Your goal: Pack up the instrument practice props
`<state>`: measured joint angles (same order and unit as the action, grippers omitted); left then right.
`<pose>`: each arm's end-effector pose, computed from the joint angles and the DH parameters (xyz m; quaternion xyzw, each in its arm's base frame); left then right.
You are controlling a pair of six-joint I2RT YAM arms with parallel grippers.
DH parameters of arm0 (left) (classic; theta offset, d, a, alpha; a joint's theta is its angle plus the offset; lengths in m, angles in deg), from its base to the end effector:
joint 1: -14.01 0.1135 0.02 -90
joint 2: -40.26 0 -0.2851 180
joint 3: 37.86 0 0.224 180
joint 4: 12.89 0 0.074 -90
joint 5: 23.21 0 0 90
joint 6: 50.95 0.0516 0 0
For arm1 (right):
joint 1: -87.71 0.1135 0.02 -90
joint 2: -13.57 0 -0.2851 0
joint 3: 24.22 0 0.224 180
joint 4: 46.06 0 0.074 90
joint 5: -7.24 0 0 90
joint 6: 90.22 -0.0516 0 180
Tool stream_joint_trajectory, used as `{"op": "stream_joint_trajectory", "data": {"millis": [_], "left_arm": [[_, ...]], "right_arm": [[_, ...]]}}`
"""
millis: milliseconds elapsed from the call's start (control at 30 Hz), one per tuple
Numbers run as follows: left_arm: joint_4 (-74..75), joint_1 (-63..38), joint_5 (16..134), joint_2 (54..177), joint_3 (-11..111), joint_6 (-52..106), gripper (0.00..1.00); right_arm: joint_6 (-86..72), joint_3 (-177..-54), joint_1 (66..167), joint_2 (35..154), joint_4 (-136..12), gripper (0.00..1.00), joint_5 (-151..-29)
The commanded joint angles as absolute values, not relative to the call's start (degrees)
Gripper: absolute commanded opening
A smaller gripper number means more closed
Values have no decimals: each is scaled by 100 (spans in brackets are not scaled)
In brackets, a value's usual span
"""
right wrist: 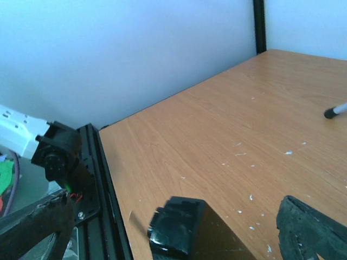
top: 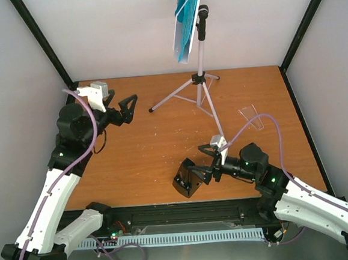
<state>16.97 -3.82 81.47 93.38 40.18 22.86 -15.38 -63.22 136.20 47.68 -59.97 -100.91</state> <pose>0.1631 -0.0662 0.4253 0.0968 0.7296 -0.2862 0.6136 0.0732 0.1070 0.2732 -0.3135 0.6901 0.4400 0.4815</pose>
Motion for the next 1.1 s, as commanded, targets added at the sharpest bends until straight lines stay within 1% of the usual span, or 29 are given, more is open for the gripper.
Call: {"op": "stream_joint_trajectory", "data": {"millis": [0,167,300,400,600,800,933,1033,1067], "left_arm": [[1444,-357,7566,9191,3235,3215,99],[937,-357,7378,9170,2589,3219,99],[875,-358,7296,9215,2555,3208,99],[679,-357,7477,9144,2395,3168,99],[676,-357,7359,9153,2364,3083,99],[608,-357,7346,9078,2271,3026,100],[595,-357,7407,9132,2274,3018,100],[604,-357,7408,9170,2290,3001,99],[602,-357,7408,9177,2286,3000,100]], "right_arm": [[-531,-6644,14230,5203,-5899,100,-9373],[-263,-6690,14876,5617,-5580,100,-8759],[-123,-6483,15254,5834,-5299,100,-8068],[-65,-6378,15449,6111,-5150,100,-7807],[-82,-6273,15748,6610,-4923,100,-7372],[-444,-6039,15757,6839,-4775,93,-6526],[-590,-5894,15758,6852,-4557,91,-6541],[-702,-5804,15757,6815,-4512,87,-6554],[-725,-5770,15758,6797,-4497,86,-6583]]}}
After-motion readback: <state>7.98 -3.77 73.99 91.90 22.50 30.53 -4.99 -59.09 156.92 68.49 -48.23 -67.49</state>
